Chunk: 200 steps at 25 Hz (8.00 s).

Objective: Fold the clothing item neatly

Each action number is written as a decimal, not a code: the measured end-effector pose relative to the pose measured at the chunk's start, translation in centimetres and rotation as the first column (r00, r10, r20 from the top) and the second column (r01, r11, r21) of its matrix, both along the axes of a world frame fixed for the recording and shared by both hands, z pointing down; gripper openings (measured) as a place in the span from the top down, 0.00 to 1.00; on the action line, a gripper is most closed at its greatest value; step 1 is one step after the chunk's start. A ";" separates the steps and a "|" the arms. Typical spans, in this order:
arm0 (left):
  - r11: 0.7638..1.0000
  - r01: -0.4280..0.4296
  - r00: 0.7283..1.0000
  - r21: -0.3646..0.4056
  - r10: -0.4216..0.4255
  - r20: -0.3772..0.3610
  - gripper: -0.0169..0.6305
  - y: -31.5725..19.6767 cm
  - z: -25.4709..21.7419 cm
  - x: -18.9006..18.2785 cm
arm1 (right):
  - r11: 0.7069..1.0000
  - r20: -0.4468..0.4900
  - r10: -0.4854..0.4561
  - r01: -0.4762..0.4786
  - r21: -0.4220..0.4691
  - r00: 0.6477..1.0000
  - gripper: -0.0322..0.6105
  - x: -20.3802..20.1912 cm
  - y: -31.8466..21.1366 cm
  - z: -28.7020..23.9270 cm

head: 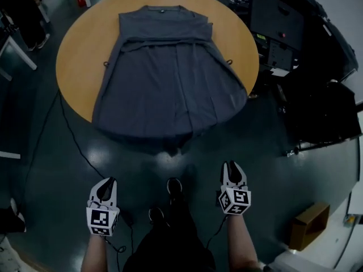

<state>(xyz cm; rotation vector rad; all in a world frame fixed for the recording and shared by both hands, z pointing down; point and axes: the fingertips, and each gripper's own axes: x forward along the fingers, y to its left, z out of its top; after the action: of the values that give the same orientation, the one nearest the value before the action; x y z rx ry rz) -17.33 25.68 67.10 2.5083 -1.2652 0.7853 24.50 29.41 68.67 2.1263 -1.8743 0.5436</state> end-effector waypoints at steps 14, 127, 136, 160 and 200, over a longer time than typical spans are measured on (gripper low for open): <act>0.996 0.012 0.998 0.087 -0.007 -0.057 0.41 -14.9 21.0 1.0 | 0.979 0.095 -0.192 0.184 0.082 0.977 0.56 3.9 -13.7 19.6; 0.921 0.365 0.922 -0.135 -0.338 0.191 0.58 -79.4 -9.5 0.4 | 0.970 -0.108 -0.057 0.030 -0.241 0.992 0.70 23.1 -78.1 -11.7; 0.915 0.395 0.914 0.088 -0.401 0.065 0.58 -70.4 -16.5 2.5 | 0.994 -0.059 0.003 -0.009 -0.107 0.998 0.70 21.4 -72.3 -17.4; 0.945 0.093 0.914 0.314 0.044 -0.404 0.96 -44.3 -32.7 18.8 | 0.830 0.135 -0.339 0.228 0.509 0.931 0.97 -4.7 -46.9 -38.6; 0.947 0.173 0.912 0.272 -0.050 -0.407 0.96 -12.6 -32.1 28.0 | 0.797 0.117 -0.549 0.476 0.372 0.828 0.97 0.6 -16.5 -32.6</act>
<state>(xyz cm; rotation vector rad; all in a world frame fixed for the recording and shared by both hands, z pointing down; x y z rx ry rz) 10.70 13.03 35.03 2.6066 -1.4473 0.0417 25.11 12.96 36.09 1.6345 -2.7077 0.3660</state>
